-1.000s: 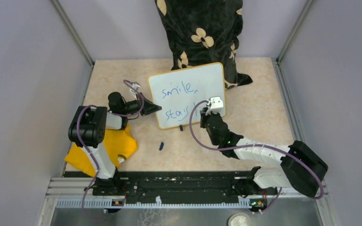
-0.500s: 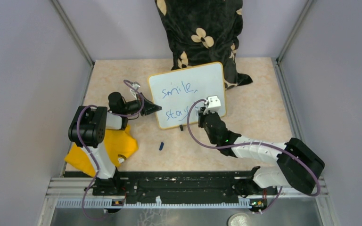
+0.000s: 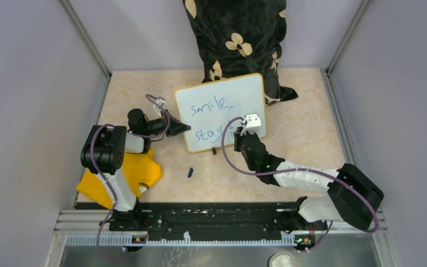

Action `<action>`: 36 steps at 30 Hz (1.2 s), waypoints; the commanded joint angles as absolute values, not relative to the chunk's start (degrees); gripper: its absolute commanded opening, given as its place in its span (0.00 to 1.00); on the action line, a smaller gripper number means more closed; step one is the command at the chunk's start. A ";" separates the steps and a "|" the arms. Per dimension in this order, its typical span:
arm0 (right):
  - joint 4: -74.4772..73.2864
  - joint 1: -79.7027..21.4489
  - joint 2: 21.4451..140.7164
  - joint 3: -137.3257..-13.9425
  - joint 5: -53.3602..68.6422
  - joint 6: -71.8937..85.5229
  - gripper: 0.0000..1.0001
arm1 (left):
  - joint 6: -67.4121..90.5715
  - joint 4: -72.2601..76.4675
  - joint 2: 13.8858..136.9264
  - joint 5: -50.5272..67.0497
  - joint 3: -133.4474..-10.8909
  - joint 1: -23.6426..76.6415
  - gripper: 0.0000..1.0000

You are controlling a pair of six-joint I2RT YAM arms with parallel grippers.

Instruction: Write a sentence on the whiteboard

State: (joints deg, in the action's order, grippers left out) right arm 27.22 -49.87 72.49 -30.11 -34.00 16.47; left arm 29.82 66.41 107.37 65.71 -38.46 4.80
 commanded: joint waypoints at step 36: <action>30.22 -46.24 68.95 -30.81 -32.92 15.41 0.00 | 25.66 62.10 109.73 63.02 -38.38 5.71 0.00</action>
